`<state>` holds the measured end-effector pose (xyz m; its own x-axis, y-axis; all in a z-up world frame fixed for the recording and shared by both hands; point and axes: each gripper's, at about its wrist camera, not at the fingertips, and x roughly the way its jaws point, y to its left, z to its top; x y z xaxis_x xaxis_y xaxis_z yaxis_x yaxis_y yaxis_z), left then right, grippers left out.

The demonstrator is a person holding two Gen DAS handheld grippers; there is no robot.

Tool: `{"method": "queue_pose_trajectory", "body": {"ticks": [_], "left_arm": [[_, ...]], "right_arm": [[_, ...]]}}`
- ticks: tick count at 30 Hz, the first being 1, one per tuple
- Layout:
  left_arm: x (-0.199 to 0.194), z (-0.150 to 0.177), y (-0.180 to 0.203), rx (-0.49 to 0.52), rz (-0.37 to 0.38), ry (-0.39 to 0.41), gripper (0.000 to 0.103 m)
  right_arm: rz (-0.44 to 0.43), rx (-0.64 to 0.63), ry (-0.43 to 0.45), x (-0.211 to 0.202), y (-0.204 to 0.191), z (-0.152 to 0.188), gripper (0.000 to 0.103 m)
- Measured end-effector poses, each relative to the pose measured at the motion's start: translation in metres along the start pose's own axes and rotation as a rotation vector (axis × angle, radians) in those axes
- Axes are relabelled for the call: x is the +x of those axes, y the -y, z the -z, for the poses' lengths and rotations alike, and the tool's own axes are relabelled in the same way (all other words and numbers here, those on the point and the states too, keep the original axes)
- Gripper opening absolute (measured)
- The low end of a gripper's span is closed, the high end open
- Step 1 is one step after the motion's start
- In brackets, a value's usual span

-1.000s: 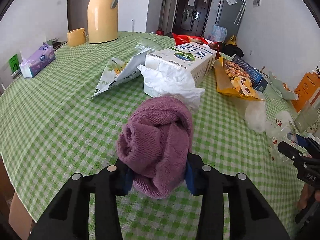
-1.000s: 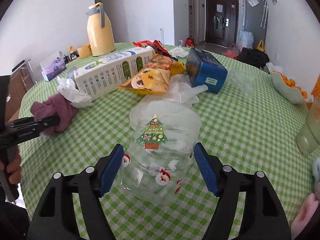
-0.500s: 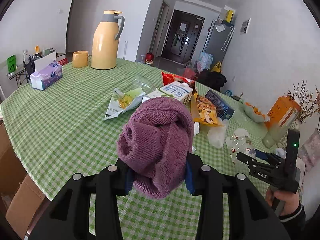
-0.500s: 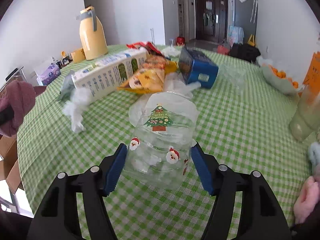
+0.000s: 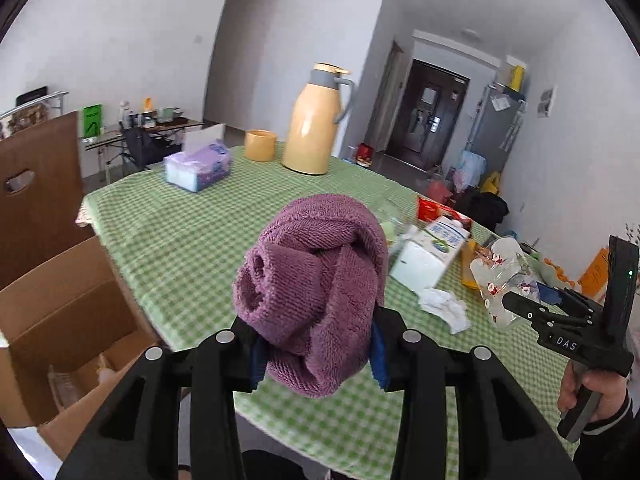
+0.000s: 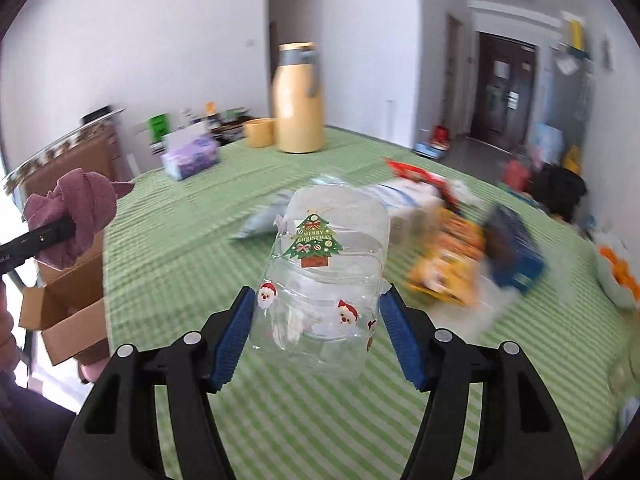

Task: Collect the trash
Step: 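Carry the towel and bottle in both grippers over the cardboard box, then open both grippers to drop the towel and bottle into the box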

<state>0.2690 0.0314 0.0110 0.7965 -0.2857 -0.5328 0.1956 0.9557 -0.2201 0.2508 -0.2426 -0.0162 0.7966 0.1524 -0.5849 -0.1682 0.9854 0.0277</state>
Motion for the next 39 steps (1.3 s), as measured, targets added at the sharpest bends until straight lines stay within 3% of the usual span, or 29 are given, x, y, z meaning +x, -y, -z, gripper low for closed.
{"method": "queue_pose_trajectory", "body": {"ticks": [8,11,13,17,21,24,27,29,31,33,35,38,39], "left_arm": [[-0.047,0.004,-0.138,-0.15,-0.288,0.04,0.038],[-0.053,0.011,-0.19,-0.218,-0.376,0.016,0.038],[-0.047,0.017,-0.224,-0.26,-0.425,-0.012,0.038],[-0.019,0.039,-0.29,-0.407,-0.432,-0.11,0.038],[0.02,0.061,-0.332,-0.532,-0.323,-0.212,0.038],[0.056,0.079,-0.34,-0.57,-0.299,-0.289,0.038],[0.089,0.101,-0.356,-0.596,-0.324,-0.36,0.04],[0.111,0.119,-0.371,-0.638,-0.328,-0.416,0.052],[0.12,0.13,-0.385,-0.648,-0.413,-0.46,0.057],[0.116,0.133,-0.393,-0.636,-0.485,-0.468,0.064],[0.101,0.13,-0.396,-0.65,-0.478,-0.438,0.074],[0.077,0.118,-0.389,-0.588,-0.455,-0.389,0.076],[0.068,0.114,-0.385,-0.563,-0.479,-0.373,0.077]], "right_arm": [[-0.324,-0.207,-0.028,0.079,-0.16,-0.055,0.063],[-0.431,-0.289,-0.06,0.105,-0.222,-0.064,0.062],[-0.484,-0.342,-0.105,0.126,-0.26,-0.064,0.063],[-0.535,-0.465,-0.196,0.171,-0.33,-0.057,0.063],[-0.522,-0.559,-0.268,0.209,-0.372,-0.045,0.063],[-0.517,-0.589,-0.32,0.235,-0.393,-0.037,0.063],[-0.5,-0.637,-0.36,0.256,-0.409,-0.028,0.063],[-0.49,-0.675,-0.389,0.271,-0.421,-0.018,0.063],[-0.48,-0.703,-0.411,0.283,-0.428,-0.009,0.063],[-0.421,-0.772,-0.379,0.289,-0.437,-0.001,0.064],[-0.393,-0.822,-0.357,0.295,-0.445,0.002,0.066],[-0.413,-0.826,-0.363,0.3,-0.45,0.001,0.074],[-0.424,-0.832,-0.364,0.303,-0.453,0.0,0.077]]}}
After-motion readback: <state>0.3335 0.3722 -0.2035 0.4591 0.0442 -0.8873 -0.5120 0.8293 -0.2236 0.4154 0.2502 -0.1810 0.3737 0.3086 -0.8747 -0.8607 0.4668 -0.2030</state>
